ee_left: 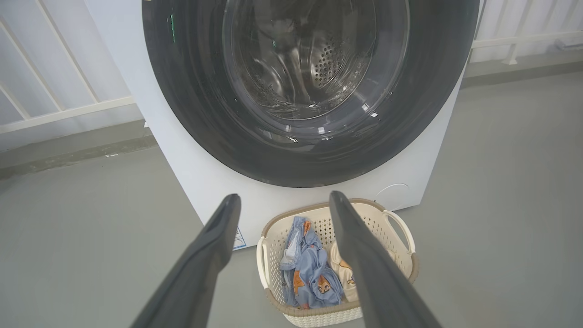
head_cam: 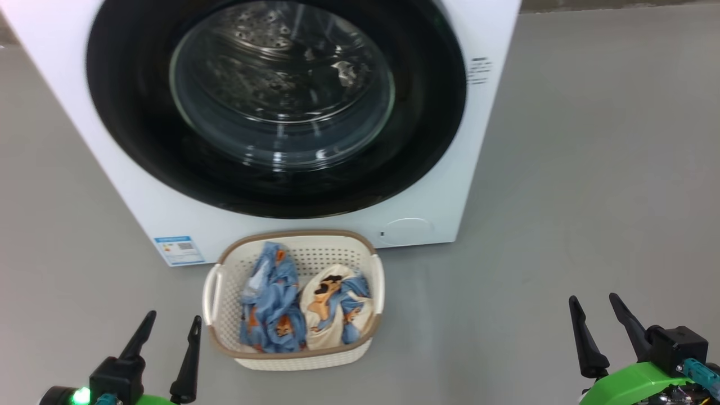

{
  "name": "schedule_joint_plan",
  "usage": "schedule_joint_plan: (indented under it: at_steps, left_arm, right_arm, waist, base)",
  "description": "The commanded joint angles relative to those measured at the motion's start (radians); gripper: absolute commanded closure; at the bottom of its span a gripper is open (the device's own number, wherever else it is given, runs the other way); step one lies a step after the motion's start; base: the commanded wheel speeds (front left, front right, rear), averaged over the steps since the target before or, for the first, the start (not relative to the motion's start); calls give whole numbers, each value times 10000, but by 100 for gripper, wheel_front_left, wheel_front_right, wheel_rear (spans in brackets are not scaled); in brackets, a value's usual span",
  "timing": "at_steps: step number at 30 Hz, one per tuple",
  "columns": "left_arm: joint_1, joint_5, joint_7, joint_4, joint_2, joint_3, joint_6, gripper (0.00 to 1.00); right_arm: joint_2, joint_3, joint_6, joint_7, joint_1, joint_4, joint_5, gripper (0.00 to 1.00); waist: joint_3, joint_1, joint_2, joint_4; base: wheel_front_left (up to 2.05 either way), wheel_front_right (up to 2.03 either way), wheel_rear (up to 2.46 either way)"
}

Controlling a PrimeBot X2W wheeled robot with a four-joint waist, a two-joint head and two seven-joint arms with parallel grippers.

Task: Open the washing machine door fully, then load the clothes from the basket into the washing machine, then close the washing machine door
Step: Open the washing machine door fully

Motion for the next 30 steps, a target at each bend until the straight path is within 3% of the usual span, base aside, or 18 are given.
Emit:
schedule_joint_plan:
  at_steps: [1, 16, 29, 30]
  left_arm:
    - [-452, 31, -137, -230, 148, 368, 9, 0]
    - [-541, -203, -138, -237, 57, 496, -16, 0]
    - [-403, -341, -138, -310, -41, 244, -25, 0]
    - [-383, -365, -138, -320, -62, 211, -25, 0]
  right_arm:
    - [-80, 207, 16, -26, -146, -274, -103, 0]
    - [-35, 173, 16, -34, -202, -248, -57, 0]
    - [-11, 365, 16, -99, -264, -147, 399, 0]
    - [-2, 422, 16, -104, -307, -139, 552, 22]
  waist:
    - [1, 0, 0, 0]
    - [41, 0, 0, -46]
    - [-57, 0, 0, -52]
    - [-53, 0, 0, -47]
  base:
    - [123, 123, -246]
    - [111, 108, -219]
    - [17, 17, -34]
    - [0, 0, 0]
